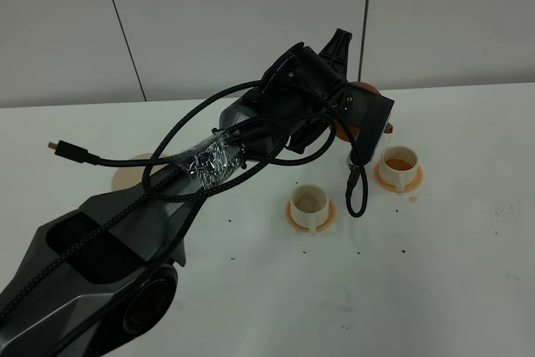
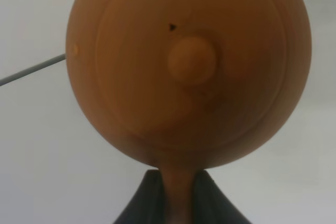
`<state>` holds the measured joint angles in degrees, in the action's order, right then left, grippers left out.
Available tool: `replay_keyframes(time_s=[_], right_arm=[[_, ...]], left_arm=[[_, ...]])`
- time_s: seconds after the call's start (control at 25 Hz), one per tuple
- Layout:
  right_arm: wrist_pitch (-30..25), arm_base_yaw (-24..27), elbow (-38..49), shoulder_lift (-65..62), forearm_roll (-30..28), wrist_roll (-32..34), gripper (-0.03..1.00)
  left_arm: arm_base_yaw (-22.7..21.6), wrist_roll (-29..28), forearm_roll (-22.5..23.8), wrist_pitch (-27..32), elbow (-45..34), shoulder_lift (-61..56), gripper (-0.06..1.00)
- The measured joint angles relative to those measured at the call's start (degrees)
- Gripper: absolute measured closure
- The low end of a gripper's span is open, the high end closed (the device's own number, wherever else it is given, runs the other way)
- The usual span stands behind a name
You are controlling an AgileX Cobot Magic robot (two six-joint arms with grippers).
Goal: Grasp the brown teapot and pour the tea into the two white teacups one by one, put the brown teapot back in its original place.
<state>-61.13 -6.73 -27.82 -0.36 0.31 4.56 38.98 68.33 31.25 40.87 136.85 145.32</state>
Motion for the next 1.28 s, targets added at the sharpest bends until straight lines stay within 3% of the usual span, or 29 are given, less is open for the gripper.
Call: replay_keyframes(time_s=[1.28], right_arm=[[0.0, 0.0, 0.0, 0.0, 0.0, 0.0, 0.73]], left_arm=[[0.0, 0.0, 0.8, -0.1, 0.0, 0.0, 0.77]])
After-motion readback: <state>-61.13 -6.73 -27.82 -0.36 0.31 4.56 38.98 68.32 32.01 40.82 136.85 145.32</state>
